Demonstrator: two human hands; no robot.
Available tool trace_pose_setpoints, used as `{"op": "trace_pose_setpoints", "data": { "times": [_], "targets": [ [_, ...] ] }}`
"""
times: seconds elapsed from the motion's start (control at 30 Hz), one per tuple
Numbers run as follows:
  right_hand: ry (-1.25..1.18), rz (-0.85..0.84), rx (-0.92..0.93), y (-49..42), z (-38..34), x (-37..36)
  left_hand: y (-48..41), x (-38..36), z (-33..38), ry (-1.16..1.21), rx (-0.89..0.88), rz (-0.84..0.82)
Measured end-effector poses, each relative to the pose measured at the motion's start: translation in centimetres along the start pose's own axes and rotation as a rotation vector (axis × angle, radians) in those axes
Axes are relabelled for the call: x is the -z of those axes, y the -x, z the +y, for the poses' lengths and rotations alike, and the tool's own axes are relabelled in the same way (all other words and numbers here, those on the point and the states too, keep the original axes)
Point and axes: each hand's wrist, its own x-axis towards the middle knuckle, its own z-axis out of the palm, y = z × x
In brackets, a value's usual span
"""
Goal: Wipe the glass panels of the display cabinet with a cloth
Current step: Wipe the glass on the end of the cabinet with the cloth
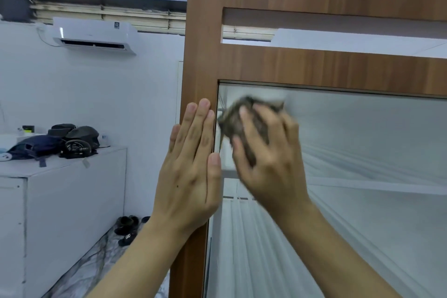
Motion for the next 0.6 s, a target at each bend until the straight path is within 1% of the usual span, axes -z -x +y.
{"op": "trace_pose_setpoints", "data": {
  "times": [0.07,0.1,0.17,0.23,0.3,0.33,0.43,0.47,0.53,0.6],
  "targets": [
    [0.007,0.059,-0.099,-2.3,-0.2,-0.6,0.0,0.0,0.0,-0.009,0.004,-0.004],
    [-0.011,0.058,-0.096,-1.9,-0.7,-0.7,0.0,0.0,-0.1,-0.012,0.005,-0.006],
    [-0.034,-0.028,0.01,1.9,-1.4,-0.5,0.0,0.0,-0.2,-0.014,0.001,0.0],
    [-0.002,-0.132,0.135,6.4,-1.7,1.0,0.1,0.0,-0.2,-0.007,-0.004,-0.001],
    [0.018,-0.142,0.178,6.8,-0.9,1.6,0.0,-0.1,0.0,-0.002,-0.003,0.007],
    [0.021,-0.106,0.149,5.4,-0.5,1.3,0.0,-0.1,0.0,-0.001,-0.001,0.007],
    [0.038,0.005,-0.042,-1.5,0.2,-0.1,0.0,-0.1,0.0,0.01,0.005,0.009],
    [0.038,0.016,-0.063,-2.4,0.2,-0.3,0.1,0.0,0.0,0.019,0.007,0.012],
    [0.015,-0.036,0.005,0.1,-0.2,-0.2,0.1,0.0,0.0,0.042,0.001,0.018],
    [0.025,-0.163,0.15,6.8,-0.9,0.8,0.0,0.1,-0.1,0.067,-0.006,0.024]
  ]
}}
